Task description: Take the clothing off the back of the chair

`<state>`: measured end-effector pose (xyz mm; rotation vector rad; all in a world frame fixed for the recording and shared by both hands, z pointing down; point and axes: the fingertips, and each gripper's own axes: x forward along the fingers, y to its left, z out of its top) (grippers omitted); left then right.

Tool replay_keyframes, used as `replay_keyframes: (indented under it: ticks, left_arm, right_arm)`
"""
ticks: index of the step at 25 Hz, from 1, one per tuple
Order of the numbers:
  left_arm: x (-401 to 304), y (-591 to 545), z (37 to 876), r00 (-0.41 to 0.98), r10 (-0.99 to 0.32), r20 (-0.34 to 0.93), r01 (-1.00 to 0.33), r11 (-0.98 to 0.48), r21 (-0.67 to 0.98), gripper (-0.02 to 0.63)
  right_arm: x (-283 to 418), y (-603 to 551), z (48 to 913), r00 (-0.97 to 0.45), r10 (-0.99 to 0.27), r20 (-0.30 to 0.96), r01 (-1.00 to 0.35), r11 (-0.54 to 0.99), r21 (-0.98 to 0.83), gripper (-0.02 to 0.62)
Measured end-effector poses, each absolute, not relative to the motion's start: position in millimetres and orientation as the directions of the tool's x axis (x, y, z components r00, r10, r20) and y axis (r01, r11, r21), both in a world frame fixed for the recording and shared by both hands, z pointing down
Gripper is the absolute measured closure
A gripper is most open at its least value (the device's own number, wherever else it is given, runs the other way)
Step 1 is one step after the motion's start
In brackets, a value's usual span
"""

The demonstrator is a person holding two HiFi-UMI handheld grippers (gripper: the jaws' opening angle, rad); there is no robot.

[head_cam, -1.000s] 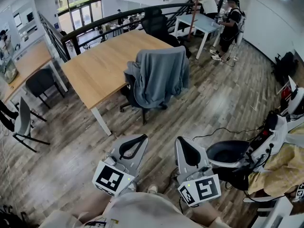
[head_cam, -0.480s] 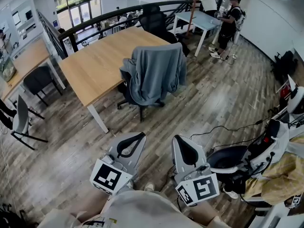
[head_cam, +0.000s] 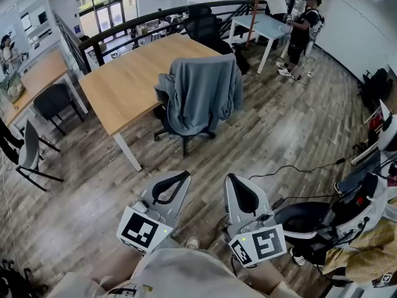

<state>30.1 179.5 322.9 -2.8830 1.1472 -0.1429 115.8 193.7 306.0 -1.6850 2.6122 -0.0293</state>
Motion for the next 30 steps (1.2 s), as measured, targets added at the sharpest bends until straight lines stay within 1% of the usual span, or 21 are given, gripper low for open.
replay_keyframes:
  ticks: [9,17,24,30]
  left_arm:
    - [44.4,191.4,320.5,0.713,-0.698,0.072,-0.693,-0.716,-0.079,0.604]
    - [53.8,179.6,324.6,0.719,-0.691,0.069,-0.687,-0.723,-0.079,0.604]
    - [59.8,144.8,333.0,0.731,-0.68,0.063,-0.677,-0.733,-0.069,0.604]
    - [58.9,91.6,339.6,0.731,-0.68,0.064,-0.677,-0.733,-0.065,0.604]
  right_arm:
    - [129.1,200.4,308.3,-0.434,-0.901,-0.016,-0.9,0.434,-0.036,0.595]
    - [140.9,186.0,311.8,-0.419,-0.908,-0.014,-0.907,0.419,-0.025,0.595]
    - [142.7,151.4,322.6,-0.412,-0.911,0.011,-0.911,0.411,-0.016,0.594]
    - [142.5,100.0,327.3,-0.406,-0.913,0.026,-0.914,0.406,-0.01,0.594]
